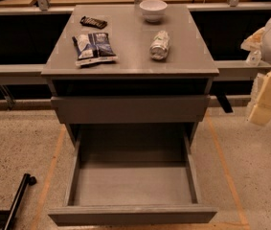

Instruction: Place blue chip bag into middle drawer

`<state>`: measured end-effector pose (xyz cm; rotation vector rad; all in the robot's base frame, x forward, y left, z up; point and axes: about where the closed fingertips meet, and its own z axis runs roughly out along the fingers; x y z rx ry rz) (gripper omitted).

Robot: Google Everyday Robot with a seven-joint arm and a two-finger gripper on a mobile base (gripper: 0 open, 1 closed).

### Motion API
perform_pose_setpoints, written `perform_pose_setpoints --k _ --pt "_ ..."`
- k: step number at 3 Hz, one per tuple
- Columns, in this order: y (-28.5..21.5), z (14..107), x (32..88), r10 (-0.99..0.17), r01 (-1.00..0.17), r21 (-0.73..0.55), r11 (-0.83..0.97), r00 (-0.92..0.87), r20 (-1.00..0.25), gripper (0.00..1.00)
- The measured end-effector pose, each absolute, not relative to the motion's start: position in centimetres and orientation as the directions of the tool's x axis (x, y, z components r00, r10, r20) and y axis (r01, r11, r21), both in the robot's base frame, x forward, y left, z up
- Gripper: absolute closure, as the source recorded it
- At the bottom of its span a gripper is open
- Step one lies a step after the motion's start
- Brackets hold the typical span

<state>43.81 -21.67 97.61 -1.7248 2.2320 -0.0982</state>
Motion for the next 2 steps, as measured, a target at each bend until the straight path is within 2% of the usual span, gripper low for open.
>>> perform_pose_setpoints --k 2 --pt "-19.4 97.5 46.0 -0.956 -0.941 -0.255 0.223 -0.159 -0.248 0.0"
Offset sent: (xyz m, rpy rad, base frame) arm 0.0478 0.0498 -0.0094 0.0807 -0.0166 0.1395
